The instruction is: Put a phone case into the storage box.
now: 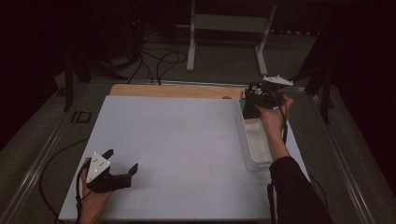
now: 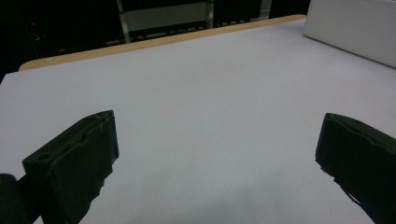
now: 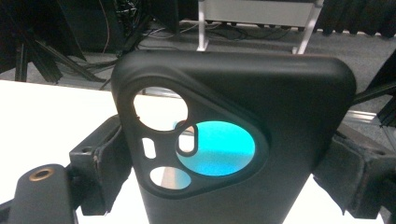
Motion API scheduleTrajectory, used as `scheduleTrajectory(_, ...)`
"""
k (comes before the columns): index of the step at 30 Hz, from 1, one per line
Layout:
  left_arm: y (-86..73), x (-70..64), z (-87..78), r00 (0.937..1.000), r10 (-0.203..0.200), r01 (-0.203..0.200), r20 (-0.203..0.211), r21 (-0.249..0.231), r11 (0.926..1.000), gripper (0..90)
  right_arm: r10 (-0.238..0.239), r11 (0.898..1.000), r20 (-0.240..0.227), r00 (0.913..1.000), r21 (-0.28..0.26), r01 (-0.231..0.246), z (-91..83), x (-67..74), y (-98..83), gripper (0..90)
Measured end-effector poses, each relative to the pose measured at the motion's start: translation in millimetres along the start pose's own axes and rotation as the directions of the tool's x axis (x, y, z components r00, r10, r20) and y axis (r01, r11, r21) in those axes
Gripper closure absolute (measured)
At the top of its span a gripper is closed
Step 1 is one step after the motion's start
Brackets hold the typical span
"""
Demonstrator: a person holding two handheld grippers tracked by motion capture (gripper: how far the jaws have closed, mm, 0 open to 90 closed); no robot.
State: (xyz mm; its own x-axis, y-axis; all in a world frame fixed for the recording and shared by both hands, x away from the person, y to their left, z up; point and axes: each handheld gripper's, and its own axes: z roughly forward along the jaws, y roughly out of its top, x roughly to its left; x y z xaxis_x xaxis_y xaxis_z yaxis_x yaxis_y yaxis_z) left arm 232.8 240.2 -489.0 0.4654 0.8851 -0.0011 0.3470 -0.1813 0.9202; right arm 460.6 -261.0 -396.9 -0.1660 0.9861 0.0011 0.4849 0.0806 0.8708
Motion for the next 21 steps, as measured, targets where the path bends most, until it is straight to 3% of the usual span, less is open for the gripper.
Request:
scheduleTrajectory(13,-0.1,-0.2,0.5,1.0000,0.001,-0.001,0.001,0.003,1.0000,0.2,0.020,0.999,0.012,0.9997,0.044,-0.021,14.8,-1.3,-15.4,12.5)
scheduleTrajectory(21,-0.2,-0.1,0.4,1.0000,-0.001,0.001,0.002,0.003,1.0000,0.2,0.000,0.998,0.027,0.9996,0.070,-0.002,25.6,2.3,-19.4,12.5)
